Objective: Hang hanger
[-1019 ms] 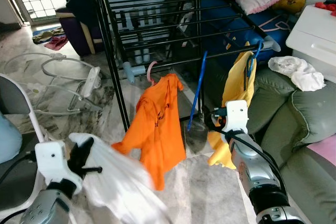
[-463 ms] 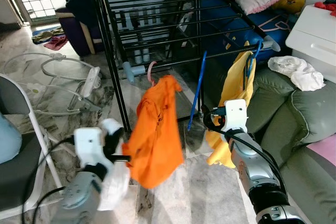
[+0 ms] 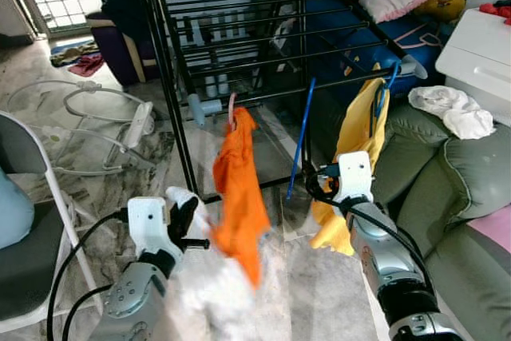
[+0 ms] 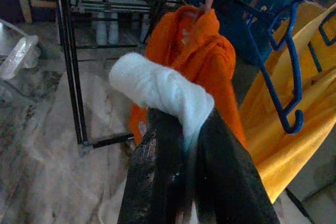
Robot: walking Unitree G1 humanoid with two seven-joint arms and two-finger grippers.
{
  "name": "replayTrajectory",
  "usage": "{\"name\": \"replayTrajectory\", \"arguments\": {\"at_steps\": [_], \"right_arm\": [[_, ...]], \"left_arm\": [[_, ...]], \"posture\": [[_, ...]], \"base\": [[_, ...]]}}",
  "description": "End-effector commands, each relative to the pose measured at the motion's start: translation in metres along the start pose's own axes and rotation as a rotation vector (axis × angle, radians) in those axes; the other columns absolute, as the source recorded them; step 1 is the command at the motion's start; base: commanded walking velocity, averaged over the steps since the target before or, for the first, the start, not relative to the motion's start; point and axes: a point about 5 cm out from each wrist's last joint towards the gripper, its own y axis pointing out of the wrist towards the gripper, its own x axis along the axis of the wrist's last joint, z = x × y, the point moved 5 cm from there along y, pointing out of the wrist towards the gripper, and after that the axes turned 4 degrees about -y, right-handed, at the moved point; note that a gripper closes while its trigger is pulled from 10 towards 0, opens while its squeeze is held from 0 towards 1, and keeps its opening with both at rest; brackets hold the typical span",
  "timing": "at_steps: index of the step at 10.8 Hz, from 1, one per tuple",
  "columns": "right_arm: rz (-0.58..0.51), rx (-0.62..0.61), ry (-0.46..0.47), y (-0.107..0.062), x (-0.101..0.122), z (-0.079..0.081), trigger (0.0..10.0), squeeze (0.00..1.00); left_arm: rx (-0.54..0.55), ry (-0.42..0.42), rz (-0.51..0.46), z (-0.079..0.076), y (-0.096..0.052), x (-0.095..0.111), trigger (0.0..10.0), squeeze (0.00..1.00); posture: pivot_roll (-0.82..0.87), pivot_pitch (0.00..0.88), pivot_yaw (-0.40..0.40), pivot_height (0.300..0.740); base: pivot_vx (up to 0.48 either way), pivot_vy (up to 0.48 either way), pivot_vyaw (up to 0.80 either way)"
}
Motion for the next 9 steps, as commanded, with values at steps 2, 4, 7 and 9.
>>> {"name": "replayTrajectory", "arguments": {"at_steps": [2, 4, 7, 9], "right_arm": [[0.002, 0.010, -0.008, 0.0001, 0.0009, 0.0031, 10.0, 0.00], [0.003, 0.008, -0.010, -0.0002, 0.0008, 0.0019, 10.0, 0.00], [0.005, 0.003, -0.014, 0.0003, 0.0009, -0.0004, 10.0, 0.00], [0.010, 0.005, -0.014, 0.0005, -0.0002, 0.0004, 10.0, 0.00]], "left_arm": [[-0.012, 0.021, -0.029, -0.0006, 0.0024, 0.0066, 10.0, 0.00], [-0.015, 0.019, -0.023, -0.0030, 0.0025, 0.0047, 10.0, 0.00], [-0.022, 0.022, -0.014, -0.0052, 0.0020, 0.0016, 10.0, 0.00], [-0.021, 0.026, -0.010, -0.0050, 0.0019, 0.0009, 10.0, 0.00]], "posture": [[0.02, 0.013, -0.006, 0.740], [0.02, 0.018, -0.007, 0.740], [0.02, 0.020, -0.008, 0.740], [0.02, 0.022, -0.008, 0.740]], "base": [[0.270, 0.000, 0.00], [0.270, 0.000, 0.00], [0.286, 0.000, 0.00], [0.129, 0.000, 0.00]]}}
